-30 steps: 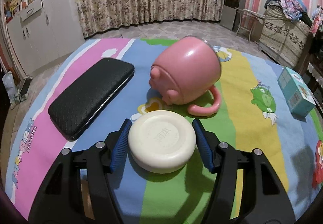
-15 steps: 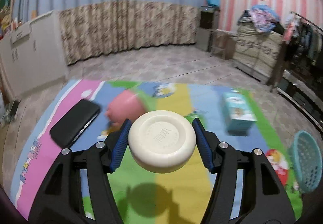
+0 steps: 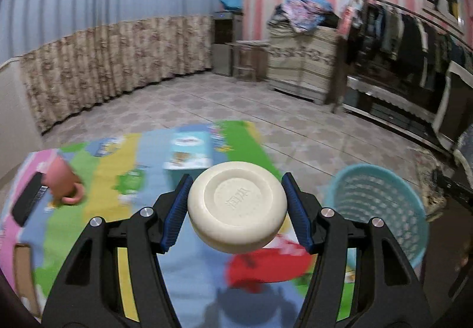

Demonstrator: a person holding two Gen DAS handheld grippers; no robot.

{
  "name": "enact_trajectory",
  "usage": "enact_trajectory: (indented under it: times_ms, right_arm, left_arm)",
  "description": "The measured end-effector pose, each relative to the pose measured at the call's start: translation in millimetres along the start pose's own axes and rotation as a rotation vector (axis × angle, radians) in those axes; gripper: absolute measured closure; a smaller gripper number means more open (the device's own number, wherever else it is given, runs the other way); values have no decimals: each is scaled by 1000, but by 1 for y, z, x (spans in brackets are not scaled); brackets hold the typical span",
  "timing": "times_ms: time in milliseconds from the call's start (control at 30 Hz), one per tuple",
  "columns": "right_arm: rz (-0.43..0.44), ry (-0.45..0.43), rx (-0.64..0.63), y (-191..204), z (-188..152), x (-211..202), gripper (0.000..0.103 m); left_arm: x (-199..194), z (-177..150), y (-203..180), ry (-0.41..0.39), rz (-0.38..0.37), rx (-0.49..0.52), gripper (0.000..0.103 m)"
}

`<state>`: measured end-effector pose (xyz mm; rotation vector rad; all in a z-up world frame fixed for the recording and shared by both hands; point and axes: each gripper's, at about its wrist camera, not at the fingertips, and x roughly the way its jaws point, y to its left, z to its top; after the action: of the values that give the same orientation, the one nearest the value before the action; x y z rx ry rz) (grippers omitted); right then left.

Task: Collect trash
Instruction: 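Carry the white soap and printed snack packet over the teal basket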

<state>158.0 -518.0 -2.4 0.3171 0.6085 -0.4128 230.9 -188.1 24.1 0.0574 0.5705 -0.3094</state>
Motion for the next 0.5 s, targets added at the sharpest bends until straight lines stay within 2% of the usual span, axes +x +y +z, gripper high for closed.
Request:
enact_trajectory:
  times_ms: [133, 300, 500]
  right_arm:
    - [-2, -7, 37, -14, -4, -1, 97]
    - [-39, 11, 17, -23, -8, 11, 97]
    - [-30, 23, 43, -33, -10, 24, 97]
  left_arm:
    - [17, -10, -49, 28, -68, 28, 43]
    - [33, -21, -102, 48, -149, 76, 43]
    - [56, -27, -141, 64, -195, 132, 43]
